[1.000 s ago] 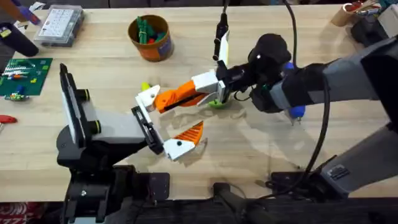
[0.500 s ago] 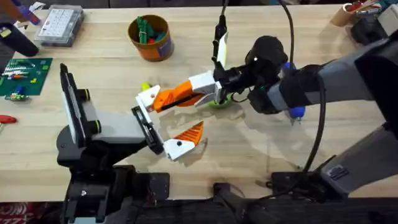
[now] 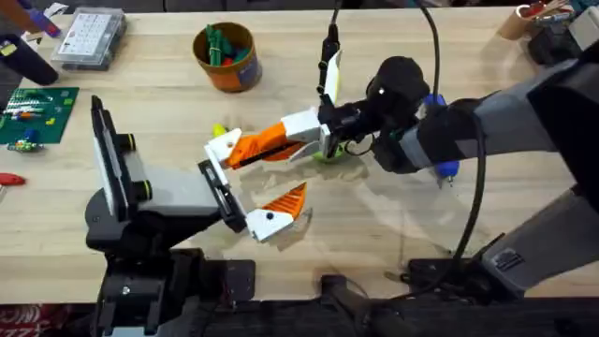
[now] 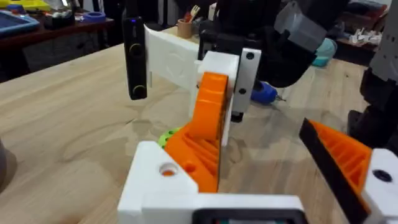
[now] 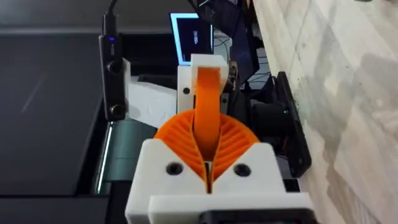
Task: Pick up the gripper from the table and insert it into the empty holder that is missing its gripper. Then pick up a screw, insert it into the mounting hole, and use the screwdriver to tighten it. Finally, clean up the table by picking up the vegetable and placing it into the bucket.
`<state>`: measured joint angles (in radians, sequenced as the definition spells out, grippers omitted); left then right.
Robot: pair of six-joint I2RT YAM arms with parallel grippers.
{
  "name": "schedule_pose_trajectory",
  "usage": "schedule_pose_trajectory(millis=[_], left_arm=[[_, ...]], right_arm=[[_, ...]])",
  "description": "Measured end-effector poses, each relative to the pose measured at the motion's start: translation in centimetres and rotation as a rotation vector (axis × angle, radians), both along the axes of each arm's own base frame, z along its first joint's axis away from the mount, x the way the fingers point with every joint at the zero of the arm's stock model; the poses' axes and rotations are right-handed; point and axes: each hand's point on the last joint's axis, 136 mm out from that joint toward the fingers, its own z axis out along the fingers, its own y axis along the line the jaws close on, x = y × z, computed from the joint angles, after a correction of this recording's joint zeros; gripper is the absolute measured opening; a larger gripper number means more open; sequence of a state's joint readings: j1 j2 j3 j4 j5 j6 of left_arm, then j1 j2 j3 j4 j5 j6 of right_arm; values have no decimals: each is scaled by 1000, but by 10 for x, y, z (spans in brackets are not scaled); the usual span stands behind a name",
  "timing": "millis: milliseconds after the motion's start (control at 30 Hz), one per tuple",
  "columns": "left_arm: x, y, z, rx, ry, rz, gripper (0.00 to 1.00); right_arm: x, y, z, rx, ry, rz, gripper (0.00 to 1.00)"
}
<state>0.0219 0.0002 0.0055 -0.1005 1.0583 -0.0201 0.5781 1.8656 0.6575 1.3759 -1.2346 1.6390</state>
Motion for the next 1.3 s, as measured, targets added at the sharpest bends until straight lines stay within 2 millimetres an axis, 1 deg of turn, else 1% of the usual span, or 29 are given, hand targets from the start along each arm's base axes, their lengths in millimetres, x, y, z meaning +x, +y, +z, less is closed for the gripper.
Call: schedule_pose_trajectory(millis=[233,467,967,1300], left_arm=[[0,0,0,-2,3,0,988],[0,0,0,-8,15,1,988],[0,0,0,-8,14,1,988],[0,0,0,-7,12,1,988]], right_arm=[[1,1,-1,0,-9,14,19],[7,7,-5,2,-18,49,19],[12,10,-1,-10,-11,125,19],[14,12,-1,-10,-14,133,19]])
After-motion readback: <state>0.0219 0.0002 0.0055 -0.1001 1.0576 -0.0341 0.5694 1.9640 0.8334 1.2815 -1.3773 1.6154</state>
